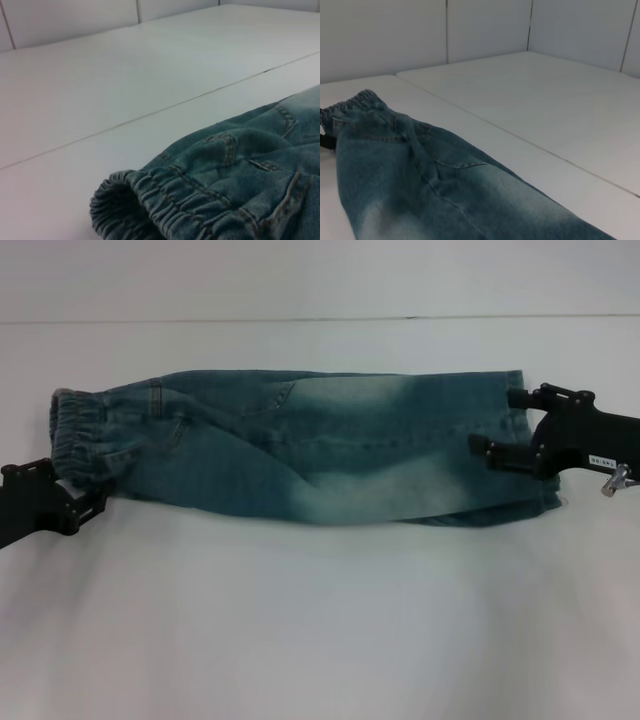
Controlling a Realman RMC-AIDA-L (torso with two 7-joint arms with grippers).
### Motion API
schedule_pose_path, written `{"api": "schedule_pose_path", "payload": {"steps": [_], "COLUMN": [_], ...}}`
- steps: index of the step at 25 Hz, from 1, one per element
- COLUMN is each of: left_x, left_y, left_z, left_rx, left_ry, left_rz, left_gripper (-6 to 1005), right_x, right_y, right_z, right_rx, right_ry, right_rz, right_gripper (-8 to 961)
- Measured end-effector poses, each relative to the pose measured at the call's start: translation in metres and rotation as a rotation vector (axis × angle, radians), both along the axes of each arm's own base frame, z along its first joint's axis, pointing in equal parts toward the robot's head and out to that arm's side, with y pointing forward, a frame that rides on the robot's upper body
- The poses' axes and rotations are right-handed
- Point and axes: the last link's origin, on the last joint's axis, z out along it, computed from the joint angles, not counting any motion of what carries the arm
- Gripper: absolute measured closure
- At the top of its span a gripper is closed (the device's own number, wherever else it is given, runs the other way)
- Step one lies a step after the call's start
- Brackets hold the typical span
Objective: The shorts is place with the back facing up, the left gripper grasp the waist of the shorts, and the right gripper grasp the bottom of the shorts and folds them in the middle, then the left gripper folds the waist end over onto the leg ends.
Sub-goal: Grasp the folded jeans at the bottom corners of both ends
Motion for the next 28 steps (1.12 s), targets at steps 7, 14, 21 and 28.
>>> {"api": "schedule_pose_path", "payload": {"steps": [7, 14, 21, 28], "left_x": [0.0037, 0.0074, 0.0077, 0.0092], "left_y": [-0.0034, -0.0087, -0.0102, -0.0087], "left_z": [0.0012, 0.0054, 0.0039, 0.0032], "left_rx": [-0.007, -0.019, -0.027, -0.029], "left_ry": [-0.016, -0.031, -0.029, -0.03], "left_rz": [-0.026, -0.061, -0.065, -0.069], "left_gripper": [519, 668, 873, 968], "right_x": [0.0013, 0.0039, 0.0032, 0.005], "right_y": [-0.0005, -0.0001, 0.0002, -0.0011], "right_z": [-0.0007, 0.0007, -0.0005, -0.0034], "right_rx": [0.0, 0.01, 0.009, 0.017], "right_ry": [0.001, 0.005, 0.005, 0.024], "right_rz": [-0.006, -0.018, -0.013, -0.007], "right_gripper": [87, 88, 88, 87]}}
